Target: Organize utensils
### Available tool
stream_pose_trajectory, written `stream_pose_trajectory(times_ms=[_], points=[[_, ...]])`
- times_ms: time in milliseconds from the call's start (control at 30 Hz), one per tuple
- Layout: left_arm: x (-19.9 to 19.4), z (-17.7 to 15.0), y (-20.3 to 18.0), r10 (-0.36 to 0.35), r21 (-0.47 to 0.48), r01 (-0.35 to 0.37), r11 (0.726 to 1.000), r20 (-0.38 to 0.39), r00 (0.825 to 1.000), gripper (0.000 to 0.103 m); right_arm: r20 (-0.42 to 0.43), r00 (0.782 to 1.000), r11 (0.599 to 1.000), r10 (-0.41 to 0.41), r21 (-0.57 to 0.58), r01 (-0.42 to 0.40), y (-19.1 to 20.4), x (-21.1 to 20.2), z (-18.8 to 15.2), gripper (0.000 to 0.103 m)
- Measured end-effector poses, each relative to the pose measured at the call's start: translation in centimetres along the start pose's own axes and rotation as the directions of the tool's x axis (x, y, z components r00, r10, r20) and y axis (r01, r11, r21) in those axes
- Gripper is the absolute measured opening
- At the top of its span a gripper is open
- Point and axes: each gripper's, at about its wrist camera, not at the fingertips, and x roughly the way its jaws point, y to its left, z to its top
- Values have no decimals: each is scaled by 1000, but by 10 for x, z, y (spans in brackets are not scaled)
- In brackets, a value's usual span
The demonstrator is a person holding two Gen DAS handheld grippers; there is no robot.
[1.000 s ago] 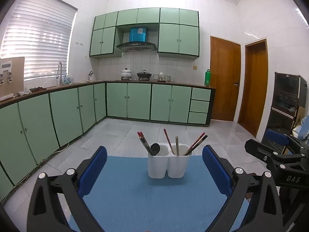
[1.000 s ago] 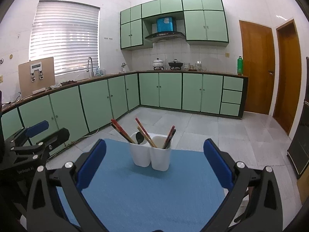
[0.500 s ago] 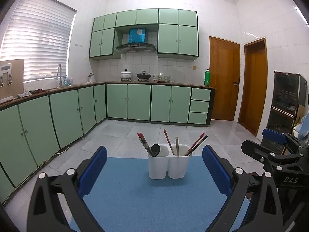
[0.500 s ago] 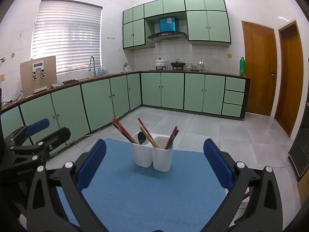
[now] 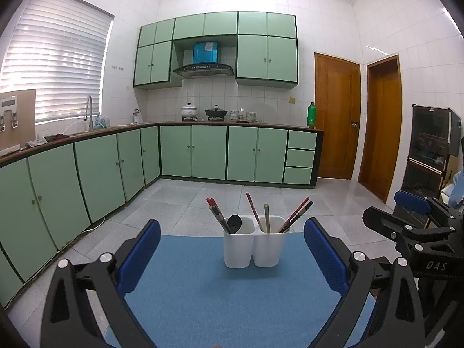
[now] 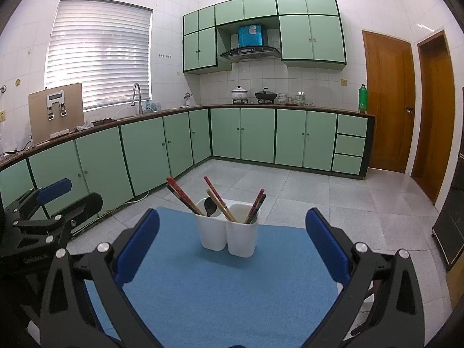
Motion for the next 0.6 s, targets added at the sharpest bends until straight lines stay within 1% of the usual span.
stream_pose_trajectory(times_ms=[600], points=[[3, -1, 0, 4, -4, -4, 1000, -5, 1000, 97, -4, 1000, 1000, 0, 1, 0, 1, 2, -2, 98]])
